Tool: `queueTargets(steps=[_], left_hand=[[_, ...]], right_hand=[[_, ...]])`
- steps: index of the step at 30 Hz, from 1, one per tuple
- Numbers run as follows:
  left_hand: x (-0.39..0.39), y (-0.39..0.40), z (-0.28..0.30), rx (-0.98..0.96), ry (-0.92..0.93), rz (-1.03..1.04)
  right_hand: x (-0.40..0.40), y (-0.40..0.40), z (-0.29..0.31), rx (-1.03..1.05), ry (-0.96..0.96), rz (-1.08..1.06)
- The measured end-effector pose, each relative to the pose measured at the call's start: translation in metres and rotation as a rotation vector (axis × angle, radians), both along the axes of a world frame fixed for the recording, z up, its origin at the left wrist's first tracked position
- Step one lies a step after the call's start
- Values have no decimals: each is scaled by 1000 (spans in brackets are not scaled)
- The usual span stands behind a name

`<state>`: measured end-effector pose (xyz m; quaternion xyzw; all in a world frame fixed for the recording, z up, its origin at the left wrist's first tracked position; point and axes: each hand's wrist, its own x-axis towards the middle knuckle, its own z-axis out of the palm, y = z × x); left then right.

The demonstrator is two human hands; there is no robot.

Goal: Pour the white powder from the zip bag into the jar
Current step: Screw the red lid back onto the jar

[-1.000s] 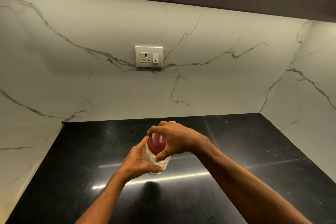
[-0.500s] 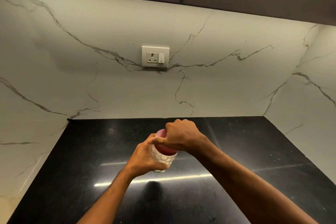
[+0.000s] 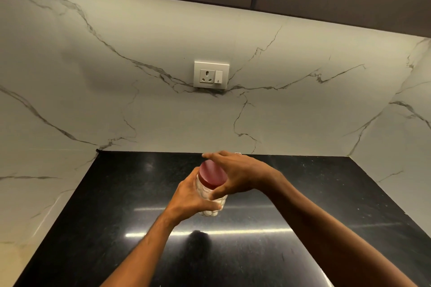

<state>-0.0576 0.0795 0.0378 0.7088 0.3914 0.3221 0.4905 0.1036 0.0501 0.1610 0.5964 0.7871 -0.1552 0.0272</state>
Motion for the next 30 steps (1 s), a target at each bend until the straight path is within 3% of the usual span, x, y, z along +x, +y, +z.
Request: queueTargets(steps=[3,8,14,20,22,26,28,30], left_hand=[[-2,5,4,3,-36,15],[0,14,13,10,-82,31],[2,24,35,25,-202,86],[7,28,47,92,-161,127],[3,30,48,67,-156,103],[-7,35,46,-5,-186,-7],[-5,33,45,-13,-180,-9],[-1,31,42,-3,-171,40]], right_hand=[[2,6,3,65,72,25],[1,11,-1,295,41,-120],[16,25,13,213,394,-50],[2,28,-10,493,512,-266],[3,30,-8,425,591,-277],[17,29,-1,89,841,-150],[16,28,-8,110,892,-165],[7,27,-18,285,824,-264]])
